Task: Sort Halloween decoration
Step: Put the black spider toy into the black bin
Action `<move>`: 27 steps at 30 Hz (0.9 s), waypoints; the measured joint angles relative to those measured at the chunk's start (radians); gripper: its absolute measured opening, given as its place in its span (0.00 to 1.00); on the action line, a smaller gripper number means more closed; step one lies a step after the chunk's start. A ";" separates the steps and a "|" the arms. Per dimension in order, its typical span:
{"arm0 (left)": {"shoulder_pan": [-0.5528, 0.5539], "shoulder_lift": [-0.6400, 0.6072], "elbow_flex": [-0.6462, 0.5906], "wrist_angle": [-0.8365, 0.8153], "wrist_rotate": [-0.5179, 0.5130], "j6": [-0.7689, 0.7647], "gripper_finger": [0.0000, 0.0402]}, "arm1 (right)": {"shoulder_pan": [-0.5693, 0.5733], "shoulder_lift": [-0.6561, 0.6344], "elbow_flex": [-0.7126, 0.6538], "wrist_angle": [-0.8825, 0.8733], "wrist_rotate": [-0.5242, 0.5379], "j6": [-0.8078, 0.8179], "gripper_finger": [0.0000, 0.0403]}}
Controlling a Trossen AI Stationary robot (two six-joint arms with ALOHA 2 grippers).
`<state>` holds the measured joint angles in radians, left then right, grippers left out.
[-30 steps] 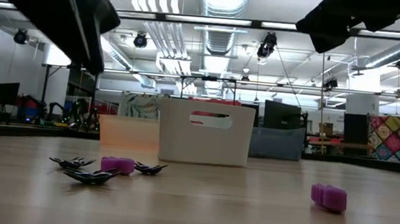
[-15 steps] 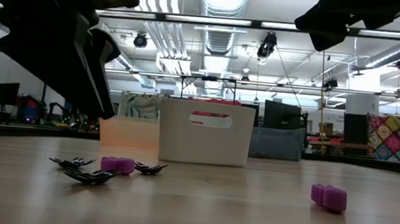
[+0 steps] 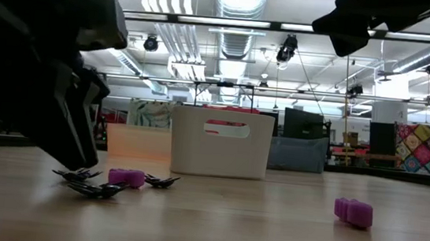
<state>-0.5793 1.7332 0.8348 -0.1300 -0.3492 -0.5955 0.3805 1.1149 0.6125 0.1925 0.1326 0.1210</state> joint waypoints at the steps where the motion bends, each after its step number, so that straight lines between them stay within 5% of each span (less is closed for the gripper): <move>1: 0.000 0.000 -0.006 0.005 0.000 -0.004 0.24 | 0.000 0.000 0.000 0.000 0.000 0.001 0.45; 15: 0.000 -0.002 -0.071 0.112 -0.008 -0.020 0.23 | 0.000 0.000 -0.001 0.000 0.000 0.039 0.45; 27: 0.000 -0.002 -0.073 0.104 -0.008 -0.021 0.02 | 0.000 0.001 -0.002 0.000 0.000 0.038 0.45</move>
<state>-0.5789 1.7313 0.7620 -0.0257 -0.3573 -0.6161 0.3805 1.1156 0.6109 0.1925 0.1324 0.1595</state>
